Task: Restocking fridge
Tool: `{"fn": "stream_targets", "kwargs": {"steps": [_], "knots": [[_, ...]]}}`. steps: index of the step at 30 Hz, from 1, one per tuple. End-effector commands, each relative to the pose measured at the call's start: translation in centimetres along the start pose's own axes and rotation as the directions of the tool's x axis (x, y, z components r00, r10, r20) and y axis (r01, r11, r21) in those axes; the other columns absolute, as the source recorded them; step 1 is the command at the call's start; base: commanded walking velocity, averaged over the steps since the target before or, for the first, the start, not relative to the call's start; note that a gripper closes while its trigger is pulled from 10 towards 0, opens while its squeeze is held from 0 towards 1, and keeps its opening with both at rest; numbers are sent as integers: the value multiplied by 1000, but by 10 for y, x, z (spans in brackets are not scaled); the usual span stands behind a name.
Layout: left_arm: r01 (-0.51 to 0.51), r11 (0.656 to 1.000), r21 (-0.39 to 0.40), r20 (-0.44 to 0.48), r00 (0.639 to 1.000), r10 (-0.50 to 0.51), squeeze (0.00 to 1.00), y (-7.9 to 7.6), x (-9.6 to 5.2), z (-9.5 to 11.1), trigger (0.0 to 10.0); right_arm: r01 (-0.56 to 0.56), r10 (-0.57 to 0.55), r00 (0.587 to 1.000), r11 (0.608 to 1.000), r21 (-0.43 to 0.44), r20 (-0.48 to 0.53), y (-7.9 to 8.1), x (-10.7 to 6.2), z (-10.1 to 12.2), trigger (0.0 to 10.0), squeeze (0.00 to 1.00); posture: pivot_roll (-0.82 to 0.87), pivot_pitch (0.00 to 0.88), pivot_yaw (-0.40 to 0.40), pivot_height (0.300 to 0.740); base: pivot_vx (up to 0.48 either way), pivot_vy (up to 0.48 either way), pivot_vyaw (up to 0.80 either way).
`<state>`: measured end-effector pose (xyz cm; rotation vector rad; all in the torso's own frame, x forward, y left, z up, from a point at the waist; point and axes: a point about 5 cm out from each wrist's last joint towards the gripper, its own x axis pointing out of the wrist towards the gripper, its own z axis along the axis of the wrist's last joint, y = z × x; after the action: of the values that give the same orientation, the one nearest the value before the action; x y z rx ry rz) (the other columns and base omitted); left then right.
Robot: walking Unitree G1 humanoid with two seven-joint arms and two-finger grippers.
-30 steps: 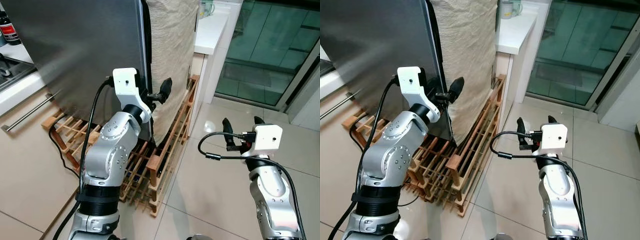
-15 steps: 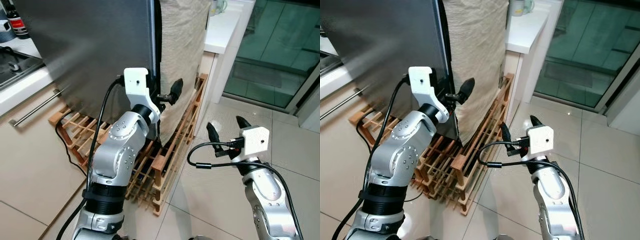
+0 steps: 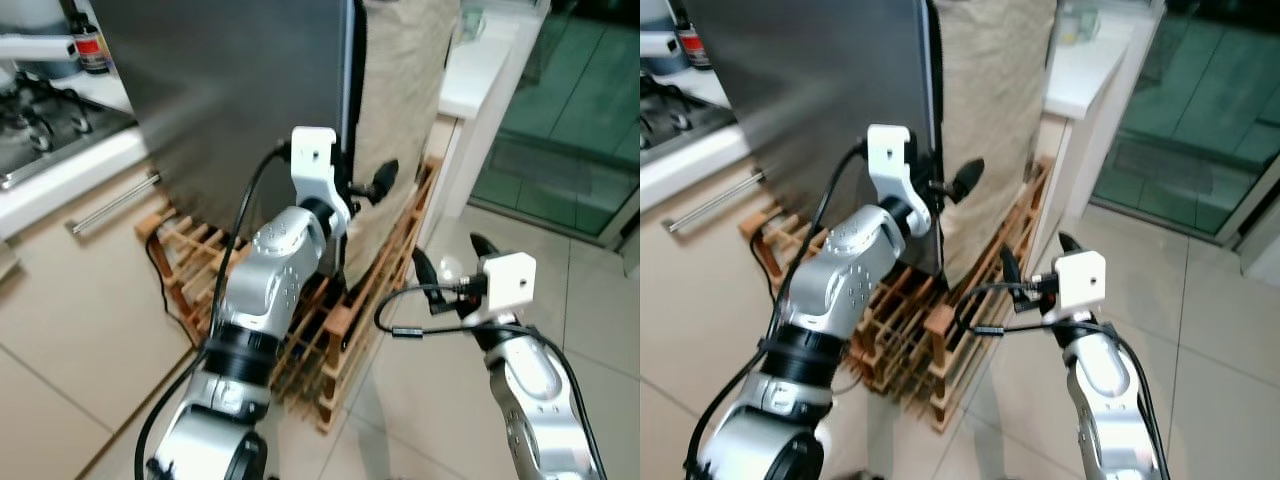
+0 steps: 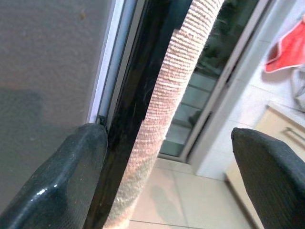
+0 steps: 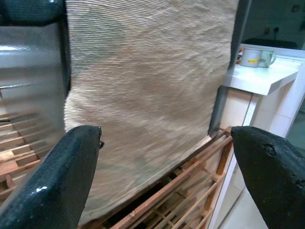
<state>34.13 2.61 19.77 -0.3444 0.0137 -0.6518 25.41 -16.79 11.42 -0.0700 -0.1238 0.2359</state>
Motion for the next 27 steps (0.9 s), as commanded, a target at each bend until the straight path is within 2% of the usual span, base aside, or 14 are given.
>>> {"fn": "stream_targets", "kwargs": {"steps": [1,3,6,7,12,17,23,27], "knots": [[181,979,-90,-6,983,-182,0,-46,17,-2,10000,-1,1,1000,1000,10,-7,0,0,0,10000,0,-109,0,46,727,0,0,0],[282,949,-140,26,959,-281,0,-59,18,1,10000,1,-1,1000,1000,11,-7,0,-1,0,10000,0,-109,0,46,727,0,0,0],[384,907,-171,69,923,-378,0,-69,17,5,10000,0,0,1000,1000,14,-10,0,-2,-1,10000,0,-108,0,45,727,0,0,0],[384,907,-171,69,923,-378,0,-69,17,5,10000,0,0,1000,1000,14,-10,0,-2,-1,10000,0,-108,0,45,727,0,0,0],[489,853,-182,116,872,-476,0,-83,14,11,10000,-5,6,1000,1000,15,-16,2,-2,-3,10000,0,-106,0,43,727,0,0,0],[527,824,-207,154,849,-505,0,-87,14,16,10000,-6,6,1000,1000,15,-18,2,-1,-3,10000,0,-109,0,46,727,0,0,0],[589,769,-247,208,808,-552,0,-92,10,23,10000,2,-1,1000,1000,18,-19,1,1,-4,10000,0,-110,0,49,727,0,0,0],[611,754,-241,223,791,-569,0,-94,7,27,10000,0,0,1000,1000,20,-19,1,1,-4,10000,0,-109,0,51,727,0,0,0]]}}
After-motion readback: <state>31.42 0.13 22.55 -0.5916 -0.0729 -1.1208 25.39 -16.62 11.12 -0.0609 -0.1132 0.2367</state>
